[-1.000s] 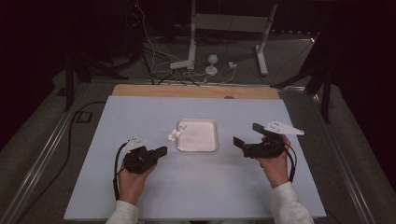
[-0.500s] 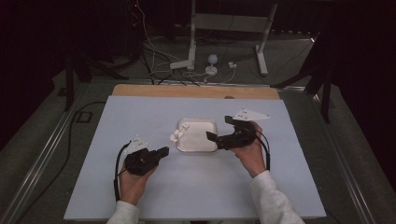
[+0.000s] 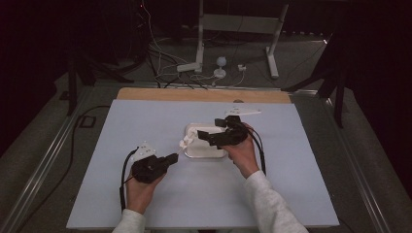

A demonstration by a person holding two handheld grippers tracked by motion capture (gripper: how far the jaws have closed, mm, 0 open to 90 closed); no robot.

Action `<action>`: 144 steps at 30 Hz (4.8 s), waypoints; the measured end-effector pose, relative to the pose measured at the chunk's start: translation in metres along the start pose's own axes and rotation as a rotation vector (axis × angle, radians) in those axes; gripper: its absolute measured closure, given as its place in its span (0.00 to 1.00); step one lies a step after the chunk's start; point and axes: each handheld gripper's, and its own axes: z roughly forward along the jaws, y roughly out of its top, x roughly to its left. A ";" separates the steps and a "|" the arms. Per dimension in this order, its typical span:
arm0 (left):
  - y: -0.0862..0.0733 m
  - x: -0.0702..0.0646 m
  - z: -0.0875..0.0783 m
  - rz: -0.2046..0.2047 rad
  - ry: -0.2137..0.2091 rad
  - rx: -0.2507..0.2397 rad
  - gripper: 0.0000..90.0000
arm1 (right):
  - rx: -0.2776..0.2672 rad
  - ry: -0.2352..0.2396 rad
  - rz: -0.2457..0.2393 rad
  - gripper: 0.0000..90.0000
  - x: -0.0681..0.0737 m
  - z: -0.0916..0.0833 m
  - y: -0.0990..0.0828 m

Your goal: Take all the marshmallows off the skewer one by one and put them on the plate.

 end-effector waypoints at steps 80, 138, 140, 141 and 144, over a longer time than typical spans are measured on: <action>-0.004 0.003 0.003 -0.010 0.032 0.015 1.00 | 0.054 -0.008 0.075 0.29 0.003 0.023 -0.020; -0.001 -0.004 -0.002 0.081 -0.009 0.002 1.00 | -0.039 0.076 0.251 0.90 -0.004 0.013 -0.002; -0.007 0.002 -0.005 0.068 0.011 0.026 1.00 | -0.096 0.015 0.272 0.91 -0.014 0.001 0.002; -0.008 0.005 -0.007 0.044 0.007 0.009 1.00 | -0.113 0.018 0.288 0.90 -0.021 -0.006 0.005; -0.005 0.007 -0.009 0.027 0.000 -0.019 1.00 | -0.094 0.019 0.257 0.90 -0.026 -0.015 0.010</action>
